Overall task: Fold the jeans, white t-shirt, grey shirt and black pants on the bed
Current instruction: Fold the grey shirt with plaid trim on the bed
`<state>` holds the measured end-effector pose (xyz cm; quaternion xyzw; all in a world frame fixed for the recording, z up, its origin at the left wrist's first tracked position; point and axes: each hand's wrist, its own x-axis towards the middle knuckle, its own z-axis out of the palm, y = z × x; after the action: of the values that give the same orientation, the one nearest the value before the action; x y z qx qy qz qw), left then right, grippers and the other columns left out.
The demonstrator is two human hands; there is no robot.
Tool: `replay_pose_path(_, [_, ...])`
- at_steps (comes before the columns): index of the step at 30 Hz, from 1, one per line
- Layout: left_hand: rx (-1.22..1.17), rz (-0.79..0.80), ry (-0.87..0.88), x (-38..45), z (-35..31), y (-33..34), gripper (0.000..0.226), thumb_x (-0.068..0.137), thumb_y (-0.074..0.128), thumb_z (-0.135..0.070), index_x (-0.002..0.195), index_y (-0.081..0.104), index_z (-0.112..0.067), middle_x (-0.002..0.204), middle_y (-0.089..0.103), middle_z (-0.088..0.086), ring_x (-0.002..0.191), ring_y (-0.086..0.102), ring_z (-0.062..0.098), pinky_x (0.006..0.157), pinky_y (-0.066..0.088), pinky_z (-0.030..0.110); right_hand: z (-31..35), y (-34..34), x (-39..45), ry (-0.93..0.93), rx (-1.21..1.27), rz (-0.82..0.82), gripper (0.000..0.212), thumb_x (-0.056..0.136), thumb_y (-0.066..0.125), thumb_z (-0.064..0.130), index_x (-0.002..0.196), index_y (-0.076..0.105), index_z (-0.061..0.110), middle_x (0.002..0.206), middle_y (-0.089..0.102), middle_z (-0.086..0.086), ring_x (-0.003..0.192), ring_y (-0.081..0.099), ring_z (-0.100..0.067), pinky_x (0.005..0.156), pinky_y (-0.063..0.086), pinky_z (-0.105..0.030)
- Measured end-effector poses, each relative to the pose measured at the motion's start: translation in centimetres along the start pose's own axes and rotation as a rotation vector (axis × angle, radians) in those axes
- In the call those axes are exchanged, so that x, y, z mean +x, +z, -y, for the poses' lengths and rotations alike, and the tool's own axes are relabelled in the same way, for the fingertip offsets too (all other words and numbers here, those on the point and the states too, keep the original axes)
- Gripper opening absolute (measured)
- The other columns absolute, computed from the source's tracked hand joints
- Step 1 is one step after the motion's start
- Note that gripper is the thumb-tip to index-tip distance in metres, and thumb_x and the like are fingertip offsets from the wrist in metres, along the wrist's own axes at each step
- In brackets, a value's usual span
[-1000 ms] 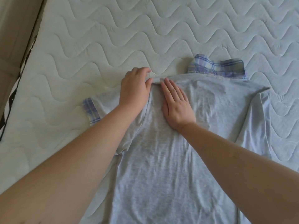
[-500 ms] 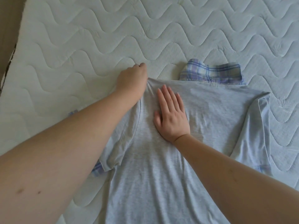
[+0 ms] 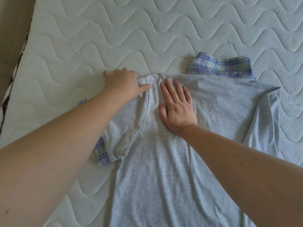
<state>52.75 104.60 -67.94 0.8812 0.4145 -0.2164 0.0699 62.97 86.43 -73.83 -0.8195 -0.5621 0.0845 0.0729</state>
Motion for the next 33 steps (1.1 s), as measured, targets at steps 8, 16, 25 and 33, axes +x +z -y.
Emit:
replay_pose_path(8, [-0.061, 0.22, -0.13, -5.1, 8.6, -0.4, 0.058, 0.087, 0.063, -0.057, 0.126, 0.059, -0.015, 0.125, 0.057, 0.014, 0.116, 0.053, 0.035, 0.096, 0.044, 0.041, 0.2, -0.9, 0.4, 0.035, 0.002, 0.064, 0.067, 0.095, 0.029, 0.044, 0.157, 0.017, 0.022, 0.164, 0.013, -0.003, 0.151, 0.005, -0.02, 0.123, 0.0, -0.04])
replay_pose_path(16, [-0.959, 0.26, 0.055, -11.3, 5.3, -6.4, 0.027, 0.086, 0.074, -0.033, 0.105, 0.07, -0.015, 0.104, 0.074, 0.008, 0.103, 0.068, 0.031, 0.088, 0.053, 0.04, -0.2, -6.2, 1.5, 0.145, 0.352, 0.29, 0.06, 0.096, 0.048, 0.026, 0.152, 0.03, 0.024, 0.16, 0.025, 0.002, 0.144, 0.026, -0.017, 0.111, 0.026, -0.03])
replay_pose_path(25, [-1.35, 0.411, 0.246, -14.1, -9.2, -8.4, 0.022, 0.096, 0.059, -0.007, 0.116, 0.065, -0.002, 0.103, 0.072, 0.013, 0.084, 0.066, 0.019, 0.082, 0.054, 0.03, -1.3, -11.5, -7.1, 0.781, 1.608, 0.126, 0.035, 0.101, 0.036, 0.026, 0.098, 0.069, 0.016, 0.075, 0.073, -0.001, 0.066, 0.07, -0.015, 0.059, 0.054, -0.027])
replay_pose_path(33, [-1.065, 0.036, 0.26, -11.1, -12.0, -4.9, 0.019, 0.103, 0.042, -0.014, 0.106, 0.061, -0.013, 0.099, 0.068, 0.006, 0.068, 0.064, 0.016, 0.064, 0.048, 0.023, -6.8, -11.2, -11.2, 1.085, 1.66, 0.115, 0.102, 0.074, 0.038, 0.089, 0.149, 0.039, 0.022, 0.152, 0.044, 0.001, 0.138, 0.043, -0.022, 0.116, 0.03, -0.049])
